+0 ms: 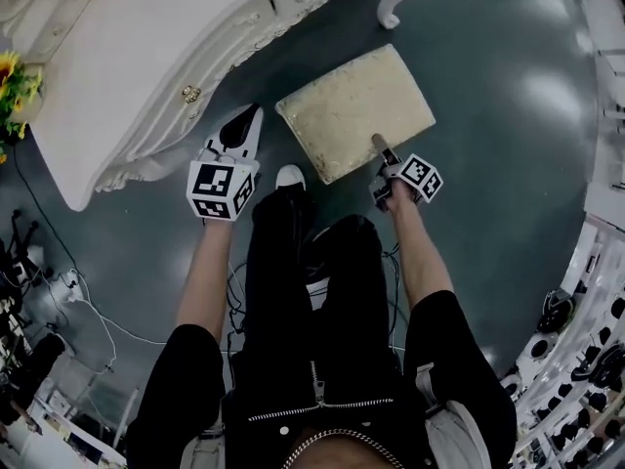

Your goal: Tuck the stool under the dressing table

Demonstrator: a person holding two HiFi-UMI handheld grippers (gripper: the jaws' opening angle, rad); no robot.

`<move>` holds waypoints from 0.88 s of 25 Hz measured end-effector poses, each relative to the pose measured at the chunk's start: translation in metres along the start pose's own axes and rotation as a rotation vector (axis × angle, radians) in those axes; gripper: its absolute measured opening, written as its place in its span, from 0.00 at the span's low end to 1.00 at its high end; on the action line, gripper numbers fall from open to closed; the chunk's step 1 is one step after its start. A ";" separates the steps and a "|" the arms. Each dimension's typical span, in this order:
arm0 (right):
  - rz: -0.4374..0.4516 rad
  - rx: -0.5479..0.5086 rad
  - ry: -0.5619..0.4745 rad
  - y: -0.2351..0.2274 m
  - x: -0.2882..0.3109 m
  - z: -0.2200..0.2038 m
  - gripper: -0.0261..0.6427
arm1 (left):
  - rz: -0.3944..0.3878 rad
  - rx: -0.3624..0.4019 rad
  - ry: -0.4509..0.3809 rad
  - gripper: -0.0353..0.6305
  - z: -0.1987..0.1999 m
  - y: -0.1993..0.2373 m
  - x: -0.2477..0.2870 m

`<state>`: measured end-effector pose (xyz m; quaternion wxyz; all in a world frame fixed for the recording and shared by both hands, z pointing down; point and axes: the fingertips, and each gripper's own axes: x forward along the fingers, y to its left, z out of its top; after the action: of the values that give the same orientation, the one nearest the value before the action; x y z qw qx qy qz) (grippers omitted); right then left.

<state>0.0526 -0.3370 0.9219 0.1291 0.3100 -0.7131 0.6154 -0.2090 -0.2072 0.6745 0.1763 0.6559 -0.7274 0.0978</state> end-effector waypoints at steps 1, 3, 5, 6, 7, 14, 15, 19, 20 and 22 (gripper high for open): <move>0.004 -0.008 0.008 0.006 0.008 -0.001 0.51 | 0.010 -0.006 -0.001 0.09 -0.003 0.004 -0.002; 0.011 -0.020 0.011 0.018 0.024 -0.001 0.51 | 0.025 -0.011 -0.001 0.09 -0.008 0.012 -0.005; 0.018 -0.033 0.013 0.028 0.039 0.000 0.51 | 0.036 -0.014 -0.002 0.09 -0.013 0.019 -0.009; 0.021 -0.041 0.018 0.033 0.045 0.000 0.51 | 0.044 -0.018 -0.002 0.09 -0.016 0.022 -0.011; 0.027 -0.049 0.024 0.037 0.052 0.001 0.51 | 0.052 -0.023 -0.002 0.09 -0.019 0.026 -0.013; 0.072 -0.095 0.052 0.066 0.090 0.009 0.51 | 0.106 -0.053 -0.013 0.09 -0.042 0.045 -0.018; 0.079 -0.100 0.059 0.070 0.095 0.009 0.51 | 0.112 -0.057 -0.015 0.09 -0.045 0.047 -0.019; 0.110 -0.111 0.080 0.085 0.116 0.008 0.50 | 0.132 -0.062 -0.025 0.09 -0.053 0.055 -0.020; 0.117 -0.111 0.083 0.088 0.120 0.008 0.50 | 0.136 -0.065 -0.027 0.09 -0.055 0.056 -0.020; 0.138 -0.105 0.091 0.095 0.130 0.008 0.49 | 0.146 -0.068 -0.033 0.09 -0.059 0.060 -0.020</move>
<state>-0.1038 -0.3767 0.9180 0.1347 0.2246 -0.7574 0.5981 -0.2596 -0.1590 0.7263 0.1787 0.5965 -0.7789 0.0748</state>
